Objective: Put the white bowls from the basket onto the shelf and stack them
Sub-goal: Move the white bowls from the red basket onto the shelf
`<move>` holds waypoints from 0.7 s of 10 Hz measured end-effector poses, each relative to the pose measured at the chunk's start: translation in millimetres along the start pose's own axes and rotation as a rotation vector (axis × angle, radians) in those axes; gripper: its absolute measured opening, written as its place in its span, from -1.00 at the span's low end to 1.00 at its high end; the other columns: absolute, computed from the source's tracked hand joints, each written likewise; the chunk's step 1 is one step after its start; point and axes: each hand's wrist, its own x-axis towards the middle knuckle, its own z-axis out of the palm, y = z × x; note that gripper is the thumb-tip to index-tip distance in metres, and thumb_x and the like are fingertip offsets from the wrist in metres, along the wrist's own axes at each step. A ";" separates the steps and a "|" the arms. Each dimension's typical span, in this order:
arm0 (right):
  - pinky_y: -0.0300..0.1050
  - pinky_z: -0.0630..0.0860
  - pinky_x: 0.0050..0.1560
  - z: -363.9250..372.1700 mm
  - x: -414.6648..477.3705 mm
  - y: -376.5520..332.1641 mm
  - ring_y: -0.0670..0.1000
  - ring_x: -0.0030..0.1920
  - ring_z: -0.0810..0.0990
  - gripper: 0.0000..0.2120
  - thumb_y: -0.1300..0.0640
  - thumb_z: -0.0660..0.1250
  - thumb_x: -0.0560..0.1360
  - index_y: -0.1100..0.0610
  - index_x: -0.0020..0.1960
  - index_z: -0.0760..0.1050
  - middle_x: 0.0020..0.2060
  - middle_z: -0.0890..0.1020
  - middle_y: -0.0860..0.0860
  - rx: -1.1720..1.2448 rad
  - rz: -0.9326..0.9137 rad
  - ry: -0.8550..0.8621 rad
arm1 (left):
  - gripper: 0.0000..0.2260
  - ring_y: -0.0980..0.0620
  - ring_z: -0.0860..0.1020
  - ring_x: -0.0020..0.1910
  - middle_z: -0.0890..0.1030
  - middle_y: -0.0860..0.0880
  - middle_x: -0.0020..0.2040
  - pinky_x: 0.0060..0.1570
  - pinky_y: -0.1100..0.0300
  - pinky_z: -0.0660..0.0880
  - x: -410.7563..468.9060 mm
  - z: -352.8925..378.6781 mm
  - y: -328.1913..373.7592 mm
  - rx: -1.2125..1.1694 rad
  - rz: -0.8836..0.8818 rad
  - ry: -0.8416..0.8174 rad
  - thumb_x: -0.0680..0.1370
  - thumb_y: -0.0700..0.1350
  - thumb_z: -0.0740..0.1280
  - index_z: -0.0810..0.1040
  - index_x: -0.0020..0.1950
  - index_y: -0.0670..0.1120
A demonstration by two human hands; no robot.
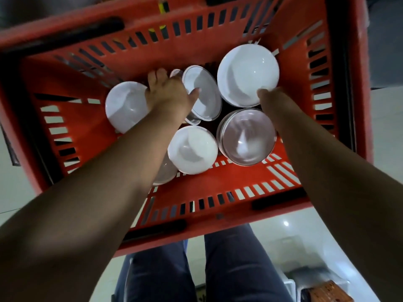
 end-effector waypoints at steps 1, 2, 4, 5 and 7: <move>-0.19 0.31 0.21 0.8 6.8 -0.6 0.13 0.38 0.34 -0.57 0.06 0.06 0.61 0.28 0.40 0.24 0.38 0.38 0.16 0.040 -0.014 0.017 | -0.59 -0.21 0.20 0.40 0.36 -0.21 0.34 0.32 0.00 0.21 10.5 4.9 -0.8 0.008 -0.005 -0.005 0.55 0.05 0.20 0.39 0.33 -0.12; -0.20 0.31 0.23 2.1 8.3 -1.6 0.12 0.38 0.35 -0.57 0.06 0.07 0.61 0.27 0.39 0.25 0.38 0.38 0.15 0.110 0.010 -0.014 | -0.64 -0.22 0.27 0.36 0.44 -0.24 0.27 0.30 0.04 0.22 17.2 5.7 -5.7 0.026 0.040 0.039 0.56 0.00 0.15 0.45 0.28 -0.14; 0.00 0.43 0.24 -5.5 -3.4 -1.1 0.17 0.30 0.45 -0.60 0.10 0.08 0.56 0.25 0.34 0.35 0.31 0.46 0.18 0.331 0.060 -0.086 | -0.63 -0.19 0.26 0.37 0.49 -0.14 0.27 0.36 0.03 0.16 1.4 -10.2 -17.4 -0.043 0.062 0.178 0.58 0.03 0.14 0.54 0.16 -0.20; -0.04 0.49 0.03 -11.0 -10.1 -3.3 0.19 0.24 0.50 -0.62 0.12 0.11 0.54 0.24 0.30 0.38 0.26 0.51 0.18 0.308 0.030 0.016 | -0.61 -0.20 0.32 0.33 0.51 -0.18 0.24 0.29 0.10 0.18 -9.4 -27.2 -22.0 -0.062 0.079 0.237 0.60 0.02 0.12 0.54 0.11 -0.27; -0.02 0.60 -0.16 -42.1 -51.1 -17.6 0.22 0.11 0.56 -0.65 0.28 0.13 0.50 0.26 0.27 0.41 0.12 0.53 0.22 0.604 -0.005 0.066 | -0.62 -0.29 0.52 0.05 0.57 -0.38 0.00 -0.07 0.05 0.33 -50.6 -77.3 -22.6 -0.322 -0.011 0.278 0.61 -0.02 0.13 0.54 0.04 -0.33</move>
